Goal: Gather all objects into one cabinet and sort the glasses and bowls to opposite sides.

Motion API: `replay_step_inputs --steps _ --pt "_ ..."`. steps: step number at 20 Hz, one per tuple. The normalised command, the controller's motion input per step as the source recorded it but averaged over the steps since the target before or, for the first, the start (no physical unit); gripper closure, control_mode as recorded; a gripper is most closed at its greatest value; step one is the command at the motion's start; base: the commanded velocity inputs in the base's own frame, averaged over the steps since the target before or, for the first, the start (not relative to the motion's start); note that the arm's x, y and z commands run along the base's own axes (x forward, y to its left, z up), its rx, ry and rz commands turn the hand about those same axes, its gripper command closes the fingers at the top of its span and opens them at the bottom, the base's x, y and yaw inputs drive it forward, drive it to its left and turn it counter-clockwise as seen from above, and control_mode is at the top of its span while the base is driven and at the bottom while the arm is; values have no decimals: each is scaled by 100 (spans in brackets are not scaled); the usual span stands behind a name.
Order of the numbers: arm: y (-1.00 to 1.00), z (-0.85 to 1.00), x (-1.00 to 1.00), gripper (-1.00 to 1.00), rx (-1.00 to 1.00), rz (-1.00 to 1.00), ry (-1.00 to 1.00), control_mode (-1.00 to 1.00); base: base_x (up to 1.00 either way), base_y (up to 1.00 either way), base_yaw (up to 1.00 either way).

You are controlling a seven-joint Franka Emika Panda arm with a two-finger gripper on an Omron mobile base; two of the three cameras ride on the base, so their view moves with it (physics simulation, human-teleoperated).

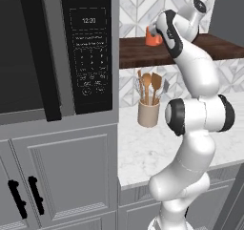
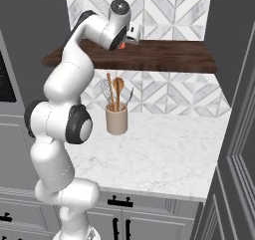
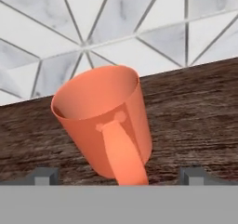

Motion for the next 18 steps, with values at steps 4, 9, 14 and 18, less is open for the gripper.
replay_step_inputs --steps 4,9,14,18 --pt "-3 -2 25 -100 0 3 2 -100 0 0 0" --pt "-9 0 15 -100 0 2 0 -100 0 0 0" --pt "0 0 2 -100 0 0 0 -100 0 0 0" --pt "28 -25 7 100 10 0 1 -100 0 0 0"
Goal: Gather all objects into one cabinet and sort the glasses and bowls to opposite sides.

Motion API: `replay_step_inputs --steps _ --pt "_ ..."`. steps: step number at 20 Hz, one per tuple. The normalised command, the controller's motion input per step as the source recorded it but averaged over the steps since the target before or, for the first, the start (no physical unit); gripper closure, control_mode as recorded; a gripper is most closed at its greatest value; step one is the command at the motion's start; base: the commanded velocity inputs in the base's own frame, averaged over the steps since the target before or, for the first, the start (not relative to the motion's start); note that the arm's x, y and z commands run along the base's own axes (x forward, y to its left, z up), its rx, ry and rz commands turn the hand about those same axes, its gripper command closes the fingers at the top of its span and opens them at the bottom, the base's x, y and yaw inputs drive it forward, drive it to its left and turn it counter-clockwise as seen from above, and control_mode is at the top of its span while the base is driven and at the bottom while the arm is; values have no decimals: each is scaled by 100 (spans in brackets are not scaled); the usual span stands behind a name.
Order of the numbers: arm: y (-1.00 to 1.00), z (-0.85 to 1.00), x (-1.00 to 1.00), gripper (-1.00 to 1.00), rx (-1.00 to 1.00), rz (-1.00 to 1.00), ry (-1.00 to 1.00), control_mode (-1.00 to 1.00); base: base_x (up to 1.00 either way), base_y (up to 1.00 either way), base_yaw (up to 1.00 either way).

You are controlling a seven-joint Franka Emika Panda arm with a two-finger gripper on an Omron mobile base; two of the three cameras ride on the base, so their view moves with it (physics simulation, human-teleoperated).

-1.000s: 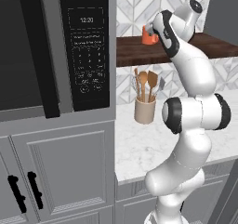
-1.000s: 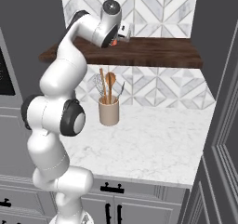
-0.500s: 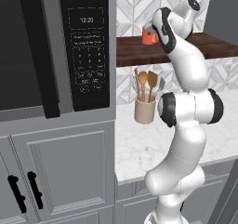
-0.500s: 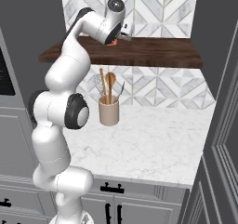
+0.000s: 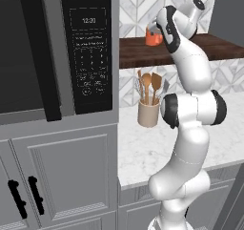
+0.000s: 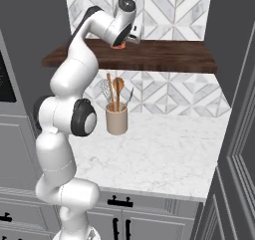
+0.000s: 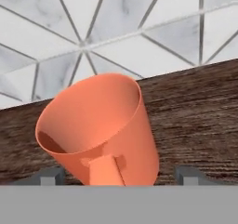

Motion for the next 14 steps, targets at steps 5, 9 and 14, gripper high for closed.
replay_step_inputs --steps 5,9,14 --pt "4 -5 1 100 4 0 0 -100 0 0 0" --pt "0 0 -3 100 0 0 -1 -100 0 0 0" --pt "0 2 -19 100 0 0 -6 -100 0 0 0"
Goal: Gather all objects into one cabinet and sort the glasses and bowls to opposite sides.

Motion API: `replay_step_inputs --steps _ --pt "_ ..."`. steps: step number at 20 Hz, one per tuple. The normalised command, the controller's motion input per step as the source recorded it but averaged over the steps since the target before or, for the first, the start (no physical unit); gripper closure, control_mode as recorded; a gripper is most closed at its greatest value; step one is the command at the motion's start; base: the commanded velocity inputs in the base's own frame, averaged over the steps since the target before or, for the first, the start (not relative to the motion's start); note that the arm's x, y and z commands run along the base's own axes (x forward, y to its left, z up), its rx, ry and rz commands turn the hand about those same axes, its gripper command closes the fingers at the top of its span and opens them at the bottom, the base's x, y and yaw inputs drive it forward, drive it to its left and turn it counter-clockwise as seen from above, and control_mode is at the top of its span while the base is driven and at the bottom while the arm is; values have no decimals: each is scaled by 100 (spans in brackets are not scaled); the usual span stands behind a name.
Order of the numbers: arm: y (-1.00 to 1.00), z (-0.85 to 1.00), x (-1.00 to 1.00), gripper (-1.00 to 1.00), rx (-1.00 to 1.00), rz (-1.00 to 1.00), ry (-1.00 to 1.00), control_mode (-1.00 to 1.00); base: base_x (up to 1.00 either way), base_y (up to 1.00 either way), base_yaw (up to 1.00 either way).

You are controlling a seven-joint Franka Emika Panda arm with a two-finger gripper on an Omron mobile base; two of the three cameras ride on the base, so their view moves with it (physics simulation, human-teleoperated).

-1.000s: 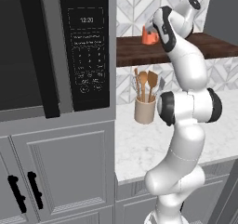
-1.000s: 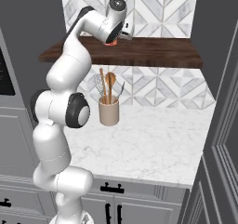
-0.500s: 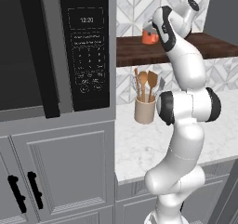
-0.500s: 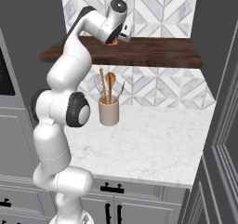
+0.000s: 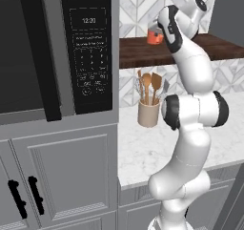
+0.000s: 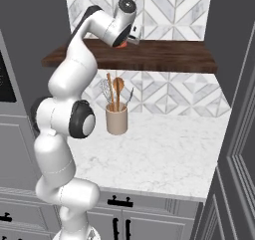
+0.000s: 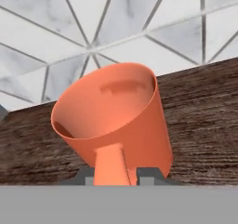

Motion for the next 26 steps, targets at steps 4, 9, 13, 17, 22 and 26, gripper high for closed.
replay_step_inputs --steps 4,9,13,17,22,26 --pt "0 0 -13 100 0 0 -1 -100 0 0 0" --pt "1 0 -53 100 0 0 -11 -100 0 0 0" --pt "5 0 -27 100 0 0 -7 -100 0 0 0" --pt "3 0 -46 100 0 0 -4 -100 0 0 0" --pt "6 4 -59 100 0 3 -1 -100 0 0 0" --pt "0 38 -55 100 4 0 15 -100 0 0 0"
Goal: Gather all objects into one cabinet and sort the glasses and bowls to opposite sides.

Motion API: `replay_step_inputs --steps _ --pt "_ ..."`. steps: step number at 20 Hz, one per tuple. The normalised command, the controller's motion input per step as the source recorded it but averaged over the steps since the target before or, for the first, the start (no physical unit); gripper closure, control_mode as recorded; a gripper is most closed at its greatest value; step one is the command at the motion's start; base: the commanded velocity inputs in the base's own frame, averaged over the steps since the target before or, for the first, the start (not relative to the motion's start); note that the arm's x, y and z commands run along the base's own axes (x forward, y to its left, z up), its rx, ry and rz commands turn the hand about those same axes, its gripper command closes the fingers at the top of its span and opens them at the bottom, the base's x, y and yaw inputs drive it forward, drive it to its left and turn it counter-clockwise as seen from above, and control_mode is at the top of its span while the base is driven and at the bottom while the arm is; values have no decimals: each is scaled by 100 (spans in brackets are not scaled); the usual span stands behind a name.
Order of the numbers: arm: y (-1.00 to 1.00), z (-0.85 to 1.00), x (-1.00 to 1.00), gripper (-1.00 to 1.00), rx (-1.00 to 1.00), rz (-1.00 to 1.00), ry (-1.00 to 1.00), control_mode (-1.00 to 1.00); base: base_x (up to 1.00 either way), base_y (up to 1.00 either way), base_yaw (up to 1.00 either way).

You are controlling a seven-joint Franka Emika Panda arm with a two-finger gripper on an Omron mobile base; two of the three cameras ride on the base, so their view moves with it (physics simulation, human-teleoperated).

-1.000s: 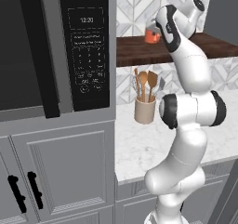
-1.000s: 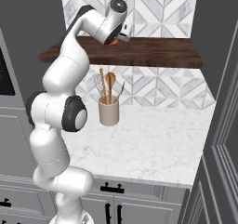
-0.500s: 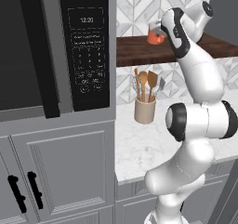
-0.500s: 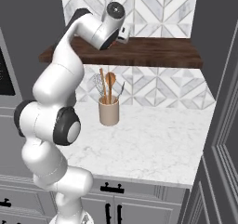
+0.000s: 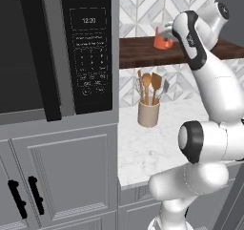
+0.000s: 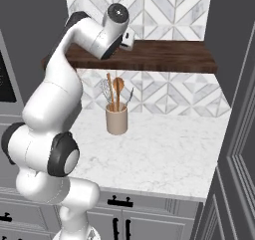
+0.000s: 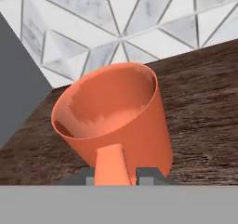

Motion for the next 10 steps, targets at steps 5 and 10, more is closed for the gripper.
replay_step_inputs --steps 5,10 --pt "0 47 -66 100 1 0 20 -100 0 0 0" --pt "0 9 -92 100 0 0 14 -100 0 0 0"
